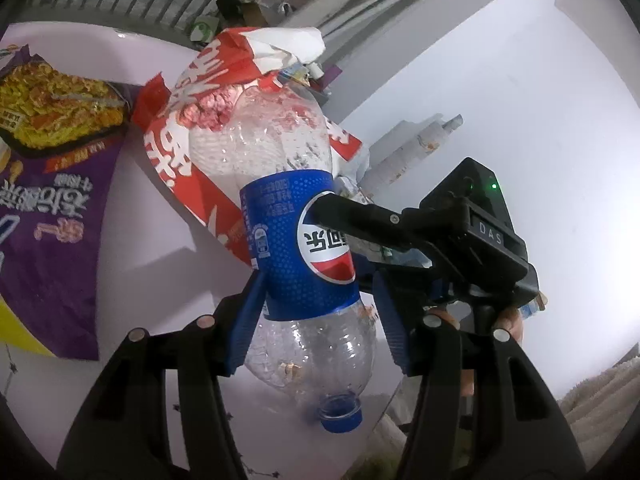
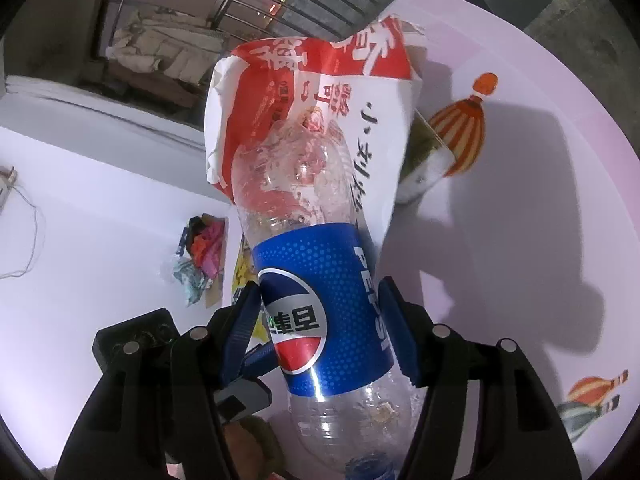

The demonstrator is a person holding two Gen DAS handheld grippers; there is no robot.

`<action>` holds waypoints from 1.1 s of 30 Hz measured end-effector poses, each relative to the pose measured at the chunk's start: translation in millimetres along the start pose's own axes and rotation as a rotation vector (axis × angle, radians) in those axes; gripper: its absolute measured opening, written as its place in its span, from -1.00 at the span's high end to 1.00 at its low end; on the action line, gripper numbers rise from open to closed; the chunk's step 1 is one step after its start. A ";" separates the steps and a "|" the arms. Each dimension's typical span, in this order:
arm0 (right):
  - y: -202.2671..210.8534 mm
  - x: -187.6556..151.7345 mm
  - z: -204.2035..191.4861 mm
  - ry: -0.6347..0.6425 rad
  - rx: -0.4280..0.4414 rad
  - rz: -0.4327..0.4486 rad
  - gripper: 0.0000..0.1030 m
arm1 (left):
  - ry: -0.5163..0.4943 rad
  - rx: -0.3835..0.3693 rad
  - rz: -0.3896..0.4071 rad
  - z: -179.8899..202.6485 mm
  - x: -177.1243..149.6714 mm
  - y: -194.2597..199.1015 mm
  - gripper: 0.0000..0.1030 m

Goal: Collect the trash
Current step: 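Hold the Pepsi bottle in the right tool while the left tool approaches the red-white snack bag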

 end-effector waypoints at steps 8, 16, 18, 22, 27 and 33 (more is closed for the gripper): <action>26.7 -18.7 15.2 -0.015 -0.011 -0.006 -0.15 | -0.016 -0.041 -0.050 18.6 -14.8 -16.7 0.04; 57.1 -38.0 25.0 -0.015 -0.086 0.013 -0.14 | -0.033 -0.106 -0.120 43.5 -36.4 -35.4 0.04; 61.8 -42.5 33.3 -0.019 -0.122 0.027 -0.14 | -0.063 -0.069 -0.121 49.3 -35.6 -39.1 0.04; 68.5 -44.5 42.6 -0.017 -0.186 0.050 -0.14 | -0.126 0.067 0.000 54.2 -18.4 -20.8 0.04; 70.5 -39.9 48.9 0.001 -0.239 0.063 -0.13 | -0.131 0.392 0.104 31.3 22.5 -7.6 0.04; 78.5 -38.4 49.4 0.036 -0.296 0.095 -0.13 | -0.094 0.554 0.146 -9.2 54.5 -14.5 0.04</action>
Point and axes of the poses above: each gripper's, at about its wrist camera, not at the fingertips, and y roughly against the way its jaws point, z to its right, x to its top, the point moved 1 cm from there along -y, roughly the way its jaws point, and after that the axes turned 7 degrees about -x, right-handed, at the moved point
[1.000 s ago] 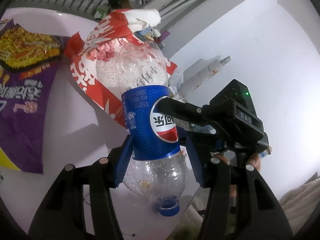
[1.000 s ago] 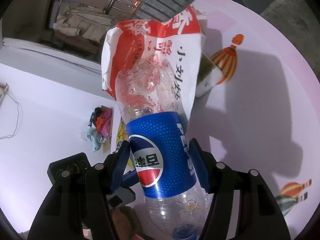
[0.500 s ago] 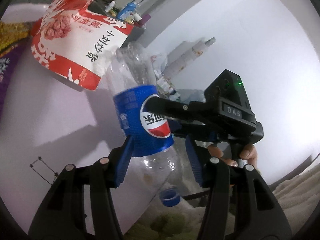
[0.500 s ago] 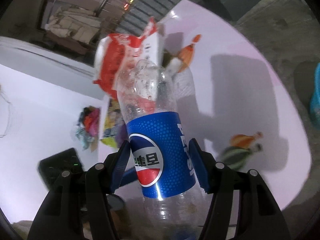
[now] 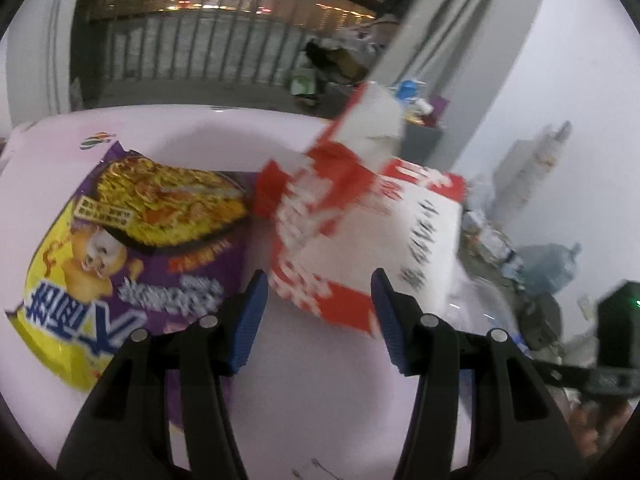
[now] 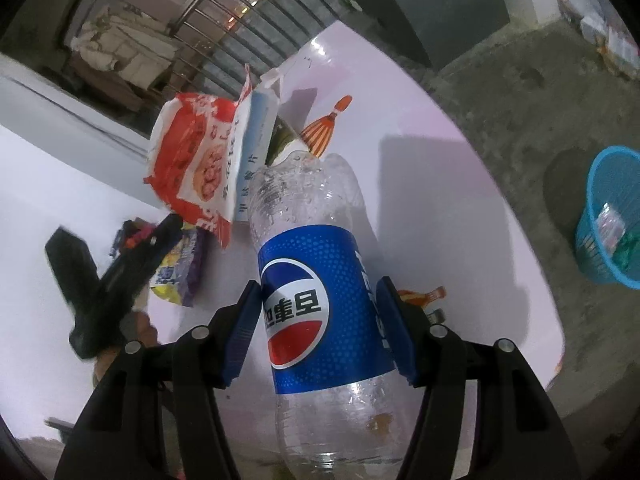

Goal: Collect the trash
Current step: 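Hold the Pepsi bottle in the right tool while the left tool approaches the red-white snack bag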

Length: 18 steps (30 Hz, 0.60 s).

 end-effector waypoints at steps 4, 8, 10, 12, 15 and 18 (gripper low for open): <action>2.3 4.2 5.5 -0.009 -0.009 0.009 -0.13 | 0.047 0.012 0.007 -12.4 5.4 -14.8 0.14; 2.6 7.8 9.2 -0.025 -0.006 0.012 -0.13 | 0.060 0.027 -0.010 -15.4 7.9 -24.2 0.61; 3.9 7.4 9.1 -0.020 -0.013 0.015 -0.13 | 0.059 0.016 -0.015 -16.6 7.5 -14.2 0.77; 5.0 6.1 9.2 -0.016 -0.019 0.020 -0.12 | 0.042 0.016 -0.015 -12.9 3.3 -2.9 0.83; 5.7 5.0 10.6 -0.023 -0.018 0.024 -0.13 | 0.029 0.005 -0.033 -8.4 -3.1 15.5 0.86; 7.1 3.7 11.4 -0.027 -0.021 0.026 -0.13 | 0.023 -0.023 -0.064 -4.1 -18.5 44.1 0.86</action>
Point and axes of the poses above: each gripper's, at about its wrist camera, not at the fingertips, and y roughly against the way its jaws point, z to its right, x to its top, the point moved 1 cm from there along -y, roughly the way its jaws point, and after that the axes turned 7 degrees about -x, right-handed, at the moved point
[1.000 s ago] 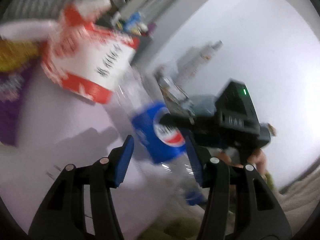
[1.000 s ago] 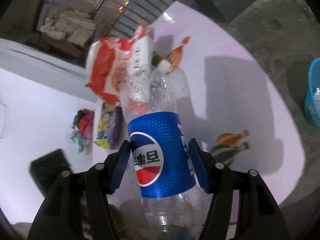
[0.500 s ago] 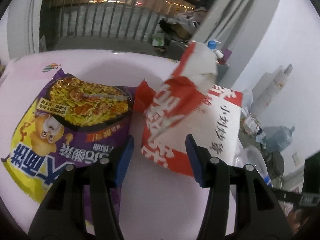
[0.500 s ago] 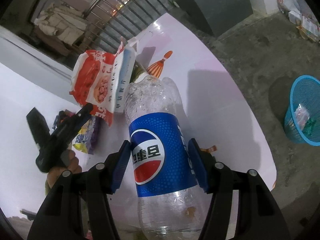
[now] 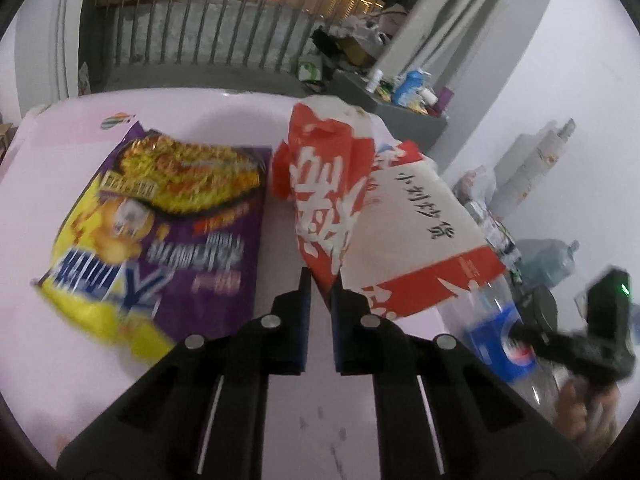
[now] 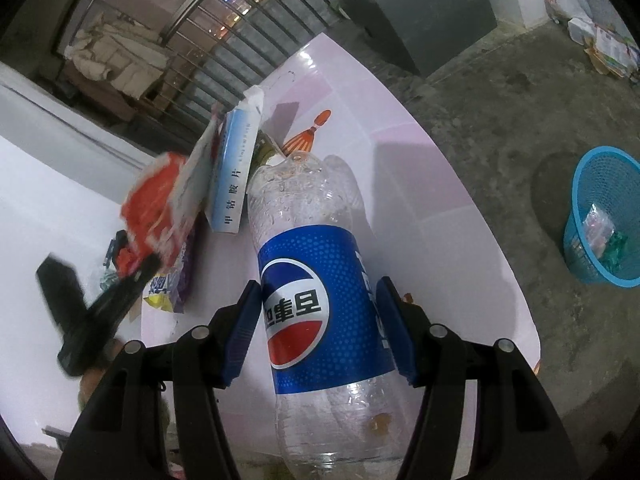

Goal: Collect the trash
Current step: 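Hold the Pepsi bottle in the right tool while the left tool approaches the red-white snack bag, then grasp the red-white snack bag with the left tool while the right tool holds the Pepsi bottle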

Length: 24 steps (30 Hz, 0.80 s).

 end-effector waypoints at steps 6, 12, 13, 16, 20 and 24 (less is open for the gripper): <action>4.9 -3.8 -1.2 0.012 -0.029 0.012 -0.13 | -0.054 -0.052 -0.121 17.0 -49.9 43.1 0.85; 6.7 -7.2 -0.3 0.008 -0.039 0.017 -0.13 | 0.058 -0.040 -0.138 6.2 -87.3 39.8 0.47; 6.8 -7.4 -0.5 0.011 -0.042 0.016 -0.13 | 0.076 -0.040 -0.134 2.8 -88.6 36.0 0.46; 8.1 -7.7 -1.7 0.018 -0.054 0.013 -0.14 | 0.080 -0.039 -0.121 2.5 -92.9 28.6 0.41; 9.5 -8.9 -0.9 0.021 -0.062 0.013 -0.14 | 0.018 0.025 -0.120 4.8 -94.4 16.7 0.40; 9.9 -9.9 -0.4 0.027 -0.064 0.010 -0.14 | -0.036 0.092 -0.108 7.8 -96.2 6.3 0.39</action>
Point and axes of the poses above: each gripper's, at about its wrist camera, not at the fingertips, and y roughly against the way its jaws point, z to its right, x to its top, the point moved 1 cm from there along -y, roughly the way its jaws point, and after that the axes turned 7 degrees about -x, right-handed, at the moved point
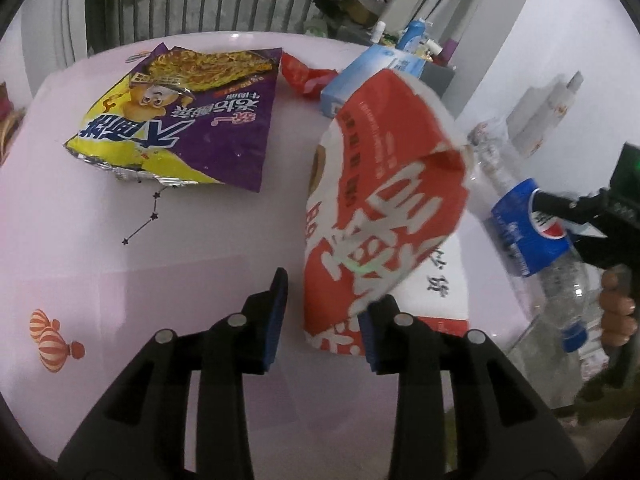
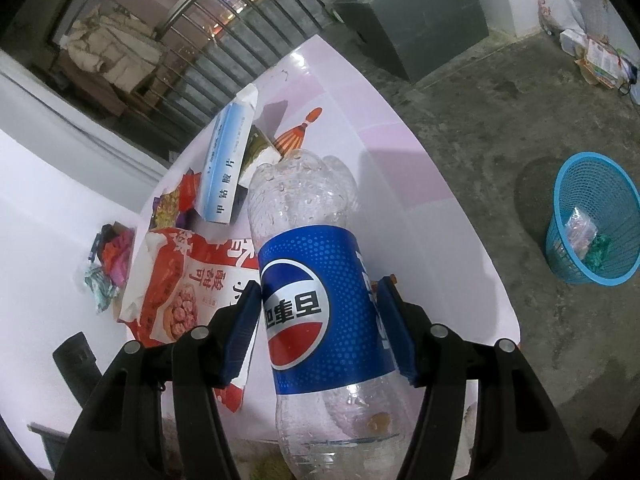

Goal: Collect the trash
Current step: 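Grasp the red-white snack bag with the left tool while the right tool holds the Pepsi bottle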

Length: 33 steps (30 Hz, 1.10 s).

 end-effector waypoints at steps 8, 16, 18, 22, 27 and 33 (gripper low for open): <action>-3.0 -2.8 -2.0 0.009 0.000 -0.021 -0.21 | -0.045 0.042 0.053 13.2 -4.4 -4.8 -0.64; -11.5 -9.4 -4.9 0.037 -0.005 -0.070 -0.29 | -0.096 0.068 0.043 21.7 -9.3 -9.6 -0.83; -13.5 -10.6 -5.0 0.039 -0.008 -0.080 -0.30 | -0.094 0.069 0.041 21.5 -10.7 -8.2 -0.83; -16.7 -12.0 -3.9 0.041 -0.015 -0.097 -0.30 | -0.073 0.056 0.049 20.5 -12.6 -4.7 -0.83; -17.4 -12.9 -5.6 0.046 -0.023 -0.098 -0.31 | -0.061 0.059 0.053 19.8 -13.8 -3.1 -0.83; -17.5 -13.3 -6.1 0.050 -0.027 -0.099 -0.33 | -0.034 0.015 0.079 16.4 -14.5 0.6 -0.83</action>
Point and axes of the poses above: each gripper's, at about its wrist camera, not at the fingertips, and y roughly against the way its jaws point, z to its right, x to its top, the point moved 1 cm from there along -y, roughly the way its jaws point, and after that the axes turned 7 degrees about -x, right-handed, at the moved point
